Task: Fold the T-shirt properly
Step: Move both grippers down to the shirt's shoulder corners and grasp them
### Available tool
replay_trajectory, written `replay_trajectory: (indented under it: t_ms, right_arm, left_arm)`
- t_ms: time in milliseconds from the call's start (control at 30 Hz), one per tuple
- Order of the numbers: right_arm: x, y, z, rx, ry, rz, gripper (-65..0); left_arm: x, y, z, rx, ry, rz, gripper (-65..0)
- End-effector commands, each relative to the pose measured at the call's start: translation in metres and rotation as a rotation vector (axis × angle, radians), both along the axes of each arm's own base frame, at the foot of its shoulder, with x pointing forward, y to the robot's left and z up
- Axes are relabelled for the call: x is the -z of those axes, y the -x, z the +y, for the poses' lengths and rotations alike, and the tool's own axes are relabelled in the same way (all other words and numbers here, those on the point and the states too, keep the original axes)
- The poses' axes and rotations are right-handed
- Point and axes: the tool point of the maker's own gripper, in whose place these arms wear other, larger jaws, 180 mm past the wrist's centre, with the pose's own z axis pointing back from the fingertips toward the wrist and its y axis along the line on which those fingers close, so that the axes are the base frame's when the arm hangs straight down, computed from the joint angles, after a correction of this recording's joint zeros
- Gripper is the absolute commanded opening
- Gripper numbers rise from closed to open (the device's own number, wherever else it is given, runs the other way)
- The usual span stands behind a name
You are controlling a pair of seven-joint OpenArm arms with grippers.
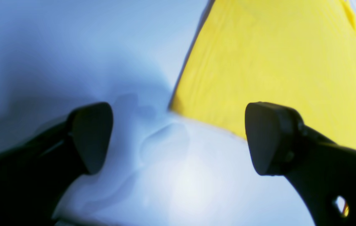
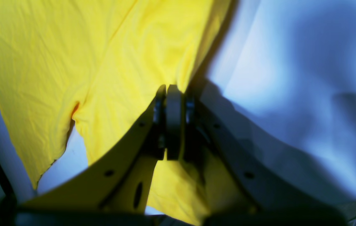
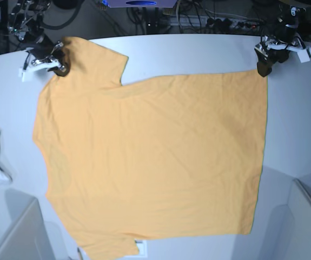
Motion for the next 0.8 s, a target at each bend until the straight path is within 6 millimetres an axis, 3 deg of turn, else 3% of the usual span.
replay_trajectory:
  t_ms: [0,233,433,633,767]
  right_arm:
    - [0.004,0.008,-0.002,-0.011,0.010,0.040,-65.0]
    - [0.004,0.008,-0.002,-0.011,0.010,0.040,-65.0]
    - [0.004,0.008,-0.002,-0.012,0.011,0.040,-65.0]
    - [0.003,0.008,-0.004,-0.013,0.015,0.040,-65.0]
    - [0.003,0.006,-0.004,-0.014,0.017,0.038,-65.0]
  left_arm:
    - [0.005,0.005,-0.004,0.020,0.014,0.037,0.0]
    - [0.007,-0.017,-0.021,0.078,0.071,0.047,-1.8]
    - [0.023,-0.025,-0.023,0.070,0.125,0.078,-19.3]
    - [0.032,-0.027,-0.029,0.071,0.160,0.100,-29.0]
    - [0.032,-0.028,-0.029,0.078,0.158,0.102,-45.4]
